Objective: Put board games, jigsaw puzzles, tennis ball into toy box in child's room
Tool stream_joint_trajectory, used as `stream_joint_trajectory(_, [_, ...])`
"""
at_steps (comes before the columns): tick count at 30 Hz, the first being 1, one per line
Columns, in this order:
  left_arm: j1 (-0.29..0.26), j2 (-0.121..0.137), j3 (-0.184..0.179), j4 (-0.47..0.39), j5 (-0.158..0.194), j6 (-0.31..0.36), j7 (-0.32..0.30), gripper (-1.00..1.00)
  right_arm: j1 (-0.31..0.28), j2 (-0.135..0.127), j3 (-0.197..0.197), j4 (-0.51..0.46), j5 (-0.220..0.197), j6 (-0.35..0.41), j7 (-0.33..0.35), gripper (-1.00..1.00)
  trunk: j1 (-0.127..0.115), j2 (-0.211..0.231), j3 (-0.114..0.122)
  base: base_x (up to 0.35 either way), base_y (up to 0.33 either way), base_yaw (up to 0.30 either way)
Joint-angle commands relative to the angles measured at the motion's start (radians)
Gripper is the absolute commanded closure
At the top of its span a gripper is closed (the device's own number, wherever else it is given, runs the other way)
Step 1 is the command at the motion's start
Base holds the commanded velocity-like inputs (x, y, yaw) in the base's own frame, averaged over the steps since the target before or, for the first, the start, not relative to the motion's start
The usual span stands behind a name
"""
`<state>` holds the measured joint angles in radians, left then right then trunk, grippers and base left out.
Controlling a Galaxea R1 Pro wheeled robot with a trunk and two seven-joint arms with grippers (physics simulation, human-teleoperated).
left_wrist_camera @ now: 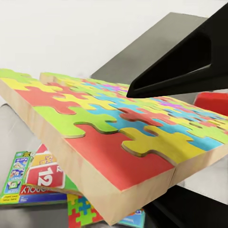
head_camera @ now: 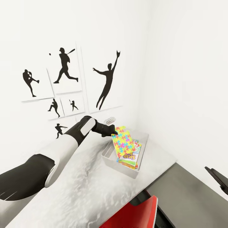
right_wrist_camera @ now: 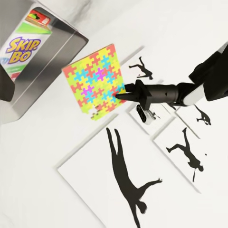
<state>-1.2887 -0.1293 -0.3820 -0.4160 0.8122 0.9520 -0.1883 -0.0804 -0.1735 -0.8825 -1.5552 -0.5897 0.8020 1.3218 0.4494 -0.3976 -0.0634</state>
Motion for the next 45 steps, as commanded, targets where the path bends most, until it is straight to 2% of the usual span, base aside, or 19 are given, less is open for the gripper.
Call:
stream_joint_trajectory(1, [-0.001,0.0,-0.003,0.0,-0.011,0.0,-0.01,1.0,-0.001,-0.001,-0.002,0.0,-0.002,0.008,0.003,-1.0,0.001,-0.002,-0.004,0.0,0.0,0.0])
stream_joint_trajectory(11, [-0.001,-0.008,-0.003,-0.011,-0.01,-0.013,-0.013,1.0,-0.001,-0.001,-0.006,0.0,-0.001,0.006,0.007,-1.0,0.001,-0.002,-0.02,0.0,0.0,0.0])
stream_joint_trajectory(19, [-0.001,-0.036,-0.004,-0.012,-0.014,-0.036,-0.013,1.0,-0.001,-0.001,-0.006,0.0,0.001,0.006,0.007,-1.0,0.001,-0.002,-0.034,0.0,0.0,0.0])
stream_joint_trajectory(26, [-0.001,-0.045,-0.003,-0.013,-0.08,-0.047,-0.012,1.0,-0.001,-0.001,-0.006,0.001,0.007,0.006,0.007,-1.0,0.001,-0.002,-0.045,0.0,0.0,0.0])
stream_joint_trajectory(33, [-0.001,-0.045,-0.004,-0.014,-0.108,-0.083,-0.012,1.0,-0.001,-0.001,-0.006,0.0,0.008,0.006,0.007,-1.0,0.001,-0.002,-0.057,0.0,0.0,0.0])
stream_joint_trajectory(36, [-0.001,-0.045,-0.005,-0.014,-0.134,-0.09,-0.012,1.0,-0.001,-0.001,-0.006,0.0,0.008,0.006,0.007,-1.0,0.001,-0.002,-0.061,0.0,0.0,0.0])
stream_joint_trajectory(45, [-0.001,-0.045,-0.005,-0.015,-0.146,-0.091,-0.023,1.0,-0.001,-0.001,-0.006,0.001,0.01,0.006,0.007,-1.0,0.001,-0.002,-0.076,0.0,0.0,0.0])
